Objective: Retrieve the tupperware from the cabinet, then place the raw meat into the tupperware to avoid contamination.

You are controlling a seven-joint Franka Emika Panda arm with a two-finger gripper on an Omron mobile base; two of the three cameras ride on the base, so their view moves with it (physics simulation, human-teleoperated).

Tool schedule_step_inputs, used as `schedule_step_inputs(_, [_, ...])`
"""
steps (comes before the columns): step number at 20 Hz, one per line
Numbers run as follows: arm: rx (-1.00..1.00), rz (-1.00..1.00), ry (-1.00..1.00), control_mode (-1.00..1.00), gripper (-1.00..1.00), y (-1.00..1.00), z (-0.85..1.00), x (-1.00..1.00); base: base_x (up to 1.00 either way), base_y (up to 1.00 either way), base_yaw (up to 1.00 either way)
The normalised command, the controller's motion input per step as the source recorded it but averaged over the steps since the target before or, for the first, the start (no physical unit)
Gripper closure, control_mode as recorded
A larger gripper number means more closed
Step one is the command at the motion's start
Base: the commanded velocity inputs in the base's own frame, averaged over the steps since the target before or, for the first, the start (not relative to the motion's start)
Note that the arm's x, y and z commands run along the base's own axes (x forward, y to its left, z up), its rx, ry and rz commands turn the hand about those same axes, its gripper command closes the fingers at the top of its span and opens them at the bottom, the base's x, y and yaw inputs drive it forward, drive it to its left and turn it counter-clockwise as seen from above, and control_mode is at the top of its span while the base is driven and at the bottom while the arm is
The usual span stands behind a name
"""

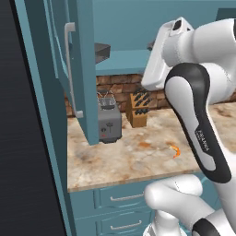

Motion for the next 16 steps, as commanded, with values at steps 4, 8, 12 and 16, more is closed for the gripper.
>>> schedule_step_inputs(4, [0.1,-0.04,0.03,-1.0,-1.0,-0.03,-0.04,0.21,0.0,0.0,0.0])
schedule_step_inputs(8, [0.09,0.0,0.04,-1.0,-1.0,0.0,0.0,0.22,0.0,0.0,0.0])
schedule_step_inputs(12, [0.07,0.0,0.04,-1.0,-1.0,0.0,0.0,0.26,0.0,0.0,0.0])
schedule_step_inputs(16, [0.02,0.0,0.03,-1.0,-1.0,0.03,-0.03,0.25,0.0,0.0,0.0])
